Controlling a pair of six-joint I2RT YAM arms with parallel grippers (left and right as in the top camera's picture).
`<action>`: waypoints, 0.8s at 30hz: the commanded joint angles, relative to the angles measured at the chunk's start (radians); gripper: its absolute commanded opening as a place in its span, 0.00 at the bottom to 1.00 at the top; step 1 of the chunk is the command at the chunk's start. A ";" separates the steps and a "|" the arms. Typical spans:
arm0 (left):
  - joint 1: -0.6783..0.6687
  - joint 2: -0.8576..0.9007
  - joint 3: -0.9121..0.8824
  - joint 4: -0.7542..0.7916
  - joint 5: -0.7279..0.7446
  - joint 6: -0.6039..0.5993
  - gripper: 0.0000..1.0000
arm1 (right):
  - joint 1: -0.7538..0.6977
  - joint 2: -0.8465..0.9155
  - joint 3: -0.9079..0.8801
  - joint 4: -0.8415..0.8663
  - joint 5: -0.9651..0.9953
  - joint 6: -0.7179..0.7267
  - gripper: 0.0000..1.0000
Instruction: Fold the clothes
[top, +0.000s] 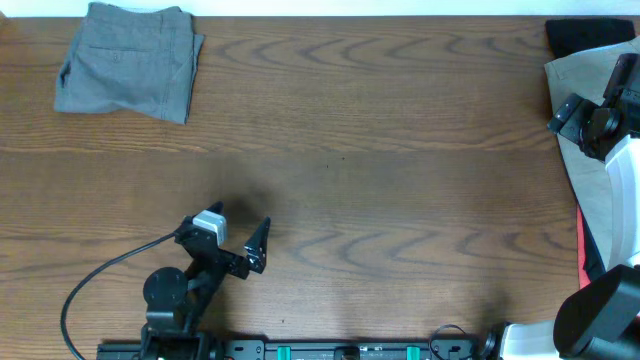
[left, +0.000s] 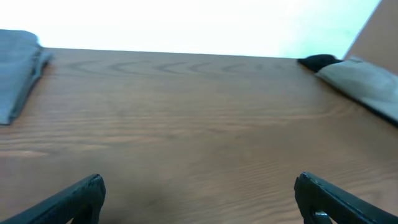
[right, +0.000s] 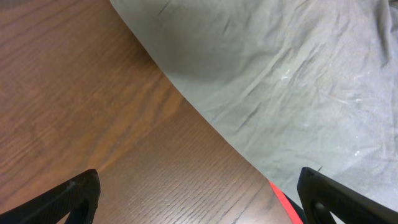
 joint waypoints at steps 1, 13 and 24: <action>0.036 -0.052 -0.040 0.015 -0.006 0.069 0.98 | 0.005 0.001 0.014 -0.001 0.007 -0.011 0.99; 0.064 -0.123 -0.070 0.051 -0.114 0.235 0.98 | 0.004 0.001 0.014 -0.001 0.008 -0.011 0.99; 0.064 -0.123 -0.070 -0.002 -0.375 0.237 0.98 | 0.004 0.001 0.014 -0.001 0.008 -0.011 0.99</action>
